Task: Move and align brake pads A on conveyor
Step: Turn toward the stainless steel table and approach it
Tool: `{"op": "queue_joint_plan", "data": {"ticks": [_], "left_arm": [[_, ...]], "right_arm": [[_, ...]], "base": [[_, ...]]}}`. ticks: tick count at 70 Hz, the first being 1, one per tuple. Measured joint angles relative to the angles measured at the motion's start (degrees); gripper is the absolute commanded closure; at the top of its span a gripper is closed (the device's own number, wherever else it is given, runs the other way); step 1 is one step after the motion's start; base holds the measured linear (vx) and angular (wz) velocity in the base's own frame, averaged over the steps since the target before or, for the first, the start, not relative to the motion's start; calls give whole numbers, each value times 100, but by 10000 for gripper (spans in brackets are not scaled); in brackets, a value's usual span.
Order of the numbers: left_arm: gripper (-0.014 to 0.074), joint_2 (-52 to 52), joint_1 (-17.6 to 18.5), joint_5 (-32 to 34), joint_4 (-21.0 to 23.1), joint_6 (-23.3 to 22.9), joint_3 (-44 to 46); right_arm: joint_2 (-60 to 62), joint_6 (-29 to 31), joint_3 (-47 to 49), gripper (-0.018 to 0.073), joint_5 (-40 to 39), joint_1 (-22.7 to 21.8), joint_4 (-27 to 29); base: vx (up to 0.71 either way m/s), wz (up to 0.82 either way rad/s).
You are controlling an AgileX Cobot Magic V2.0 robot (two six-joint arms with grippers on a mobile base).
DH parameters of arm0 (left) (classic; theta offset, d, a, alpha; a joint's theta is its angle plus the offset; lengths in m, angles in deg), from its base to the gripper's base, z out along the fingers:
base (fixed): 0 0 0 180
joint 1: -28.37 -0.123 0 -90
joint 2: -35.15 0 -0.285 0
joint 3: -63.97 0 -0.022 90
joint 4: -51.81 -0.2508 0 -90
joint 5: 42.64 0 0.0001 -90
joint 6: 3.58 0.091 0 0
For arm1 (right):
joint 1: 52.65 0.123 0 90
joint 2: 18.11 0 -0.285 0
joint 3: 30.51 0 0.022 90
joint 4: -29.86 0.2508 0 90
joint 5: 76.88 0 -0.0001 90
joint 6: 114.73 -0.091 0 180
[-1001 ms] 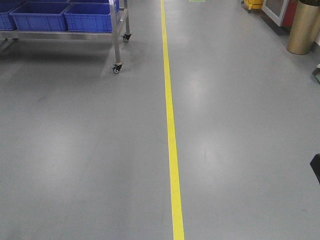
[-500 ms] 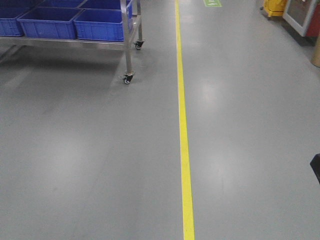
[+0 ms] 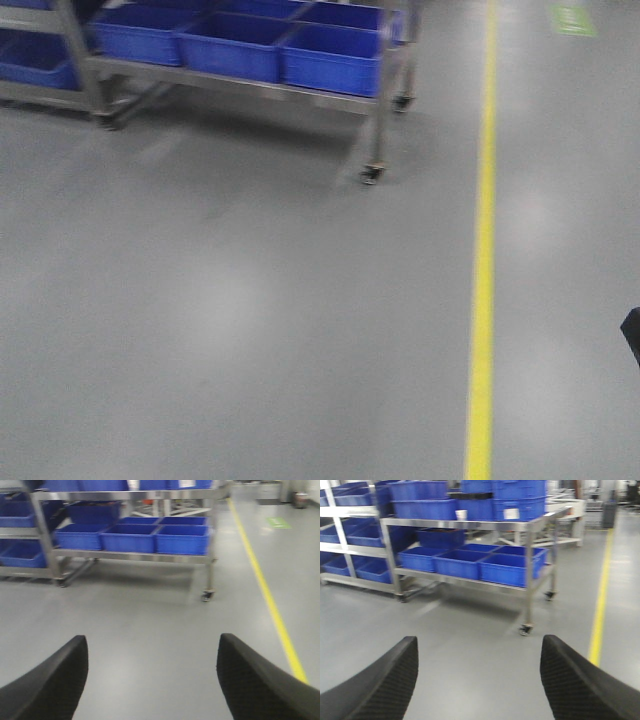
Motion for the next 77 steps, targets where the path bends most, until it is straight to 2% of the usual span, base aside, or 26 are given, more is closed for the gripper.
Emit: {"op": "queue_joint_plan", "data": {"ticks": [31, 77], "left_arm": [[74, 0, 0, 0, 0, 0, 0], [74, 0, 0, 0, 0, 0, 0]], "right_arm": [[0, 0, 0, 72, 0, 0, 0], [0, 0, 0, 72, 0, 0, 0]], "base": [[20, 98], [14, 79]]}}
